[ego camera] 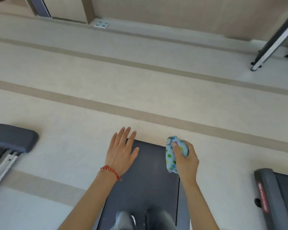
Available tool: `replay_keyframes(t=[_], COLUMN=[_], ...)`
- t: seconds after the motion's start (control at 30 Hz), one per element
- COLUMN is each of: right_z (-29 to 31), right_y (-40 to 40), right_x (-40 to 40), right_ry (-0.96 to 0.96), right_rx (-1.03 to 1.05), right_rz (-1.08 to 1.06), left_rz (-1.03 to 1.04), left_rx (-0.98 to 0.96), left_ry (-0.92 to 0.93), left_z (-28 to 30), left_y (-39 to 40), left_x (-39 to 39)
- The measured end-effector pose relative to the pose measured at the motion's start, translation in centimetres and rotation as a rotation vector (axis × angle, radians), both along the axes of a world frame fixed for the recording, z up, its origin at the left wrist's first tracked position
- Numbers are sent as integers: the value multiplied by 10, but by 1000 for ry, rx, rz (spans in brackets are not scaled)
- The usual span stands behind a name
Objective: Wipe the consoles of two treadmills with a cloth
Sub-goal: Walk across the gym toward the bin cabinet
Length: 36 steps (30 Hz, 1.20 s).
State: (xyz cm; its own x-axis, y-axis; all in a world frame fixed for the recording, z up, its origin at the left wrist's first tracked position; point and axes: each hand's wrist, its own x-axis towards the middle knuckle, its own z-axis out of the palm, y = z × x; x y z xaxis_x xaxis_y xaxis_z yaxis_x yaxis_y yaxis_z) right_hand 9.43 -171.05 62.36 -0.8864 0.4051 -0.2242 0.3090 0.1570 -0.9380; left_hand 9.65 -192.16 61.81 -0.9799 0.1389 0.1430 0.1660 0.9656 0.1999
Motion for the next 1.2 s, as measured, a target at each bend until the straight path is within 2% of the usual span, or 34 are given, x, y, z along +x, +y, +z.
replay_keyframes(t=[0.27,0.6,0.77,1.2], right_z=[0,3,0,-4], right_y=[36,72,69,27], right_x=[-100,-245,-305,-486], right_ry=[21,39,38,61], right_rx=[-2,61,59,77], right_rz=[-34,26,60,-8], left_rz=[-42,-14,-12,-85], left_rx=[24,51,38,8], left_ry=[20,39,54,60], left_z=[-20,-11,-13,-20], left_y=[35,77,72,22], left_x=[-110,-245,-306,-505])
